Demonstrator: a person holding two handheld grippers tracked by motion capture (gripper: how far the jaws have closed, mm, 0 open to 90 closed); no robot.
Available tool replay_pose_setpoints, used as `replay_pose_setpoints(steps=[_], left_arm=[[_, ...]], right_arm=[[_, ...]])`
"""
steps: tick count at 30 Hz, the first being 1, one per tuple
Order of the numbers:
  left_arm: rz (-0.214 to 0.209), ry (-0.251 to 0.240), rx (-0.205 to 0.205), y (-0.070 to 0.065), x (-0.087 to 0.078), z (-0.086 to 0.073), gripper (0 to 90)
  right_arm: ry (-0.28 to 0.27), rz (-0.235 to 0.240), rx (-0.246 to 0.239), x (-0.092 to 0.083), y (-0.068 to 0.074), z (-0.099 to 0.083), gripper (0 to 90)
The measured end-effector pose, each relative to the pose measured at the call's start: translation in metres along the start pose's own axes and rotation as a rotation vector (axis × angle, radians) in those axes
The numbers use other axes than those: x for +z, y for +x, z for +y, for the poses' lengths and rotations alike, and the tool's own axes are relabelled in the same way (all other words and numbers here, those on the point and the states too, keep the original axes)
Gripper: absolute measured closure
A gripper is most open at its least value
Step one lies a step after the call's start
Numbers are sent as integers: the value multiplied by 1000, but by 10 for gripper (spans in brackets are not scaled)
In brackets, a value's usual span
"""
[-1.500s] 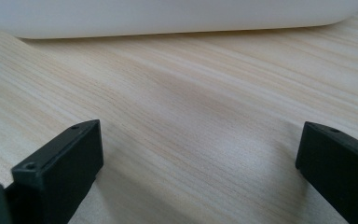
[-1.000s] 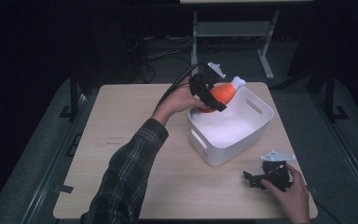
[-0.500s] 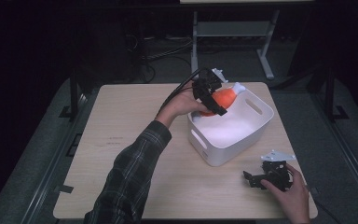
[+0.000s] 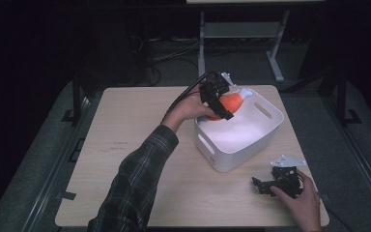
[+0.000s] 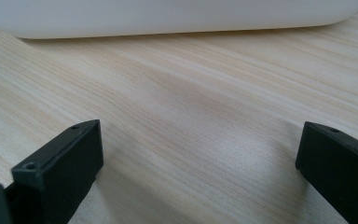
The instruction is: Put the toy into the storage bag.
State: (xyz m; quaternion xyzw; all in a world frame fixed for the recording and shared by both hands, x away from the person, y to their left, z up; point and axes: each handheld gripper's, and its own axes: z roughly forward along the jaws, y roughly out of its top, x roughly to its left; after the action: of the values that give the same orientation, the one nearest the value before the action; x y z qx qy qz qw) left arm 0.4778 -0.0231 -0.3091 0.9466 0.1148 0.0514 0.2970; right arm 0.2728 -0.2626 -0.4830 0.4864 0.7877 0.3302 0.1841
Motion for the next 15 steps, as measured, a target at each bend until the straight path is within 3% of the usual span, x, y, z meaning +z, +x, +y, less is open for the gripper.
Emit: replay_pose_setpoints(steps=[15], left_arm=[[9,-42,-16,2,-13,-6,136]], right_arm=[[0,-1,0,0,0,0,2]])
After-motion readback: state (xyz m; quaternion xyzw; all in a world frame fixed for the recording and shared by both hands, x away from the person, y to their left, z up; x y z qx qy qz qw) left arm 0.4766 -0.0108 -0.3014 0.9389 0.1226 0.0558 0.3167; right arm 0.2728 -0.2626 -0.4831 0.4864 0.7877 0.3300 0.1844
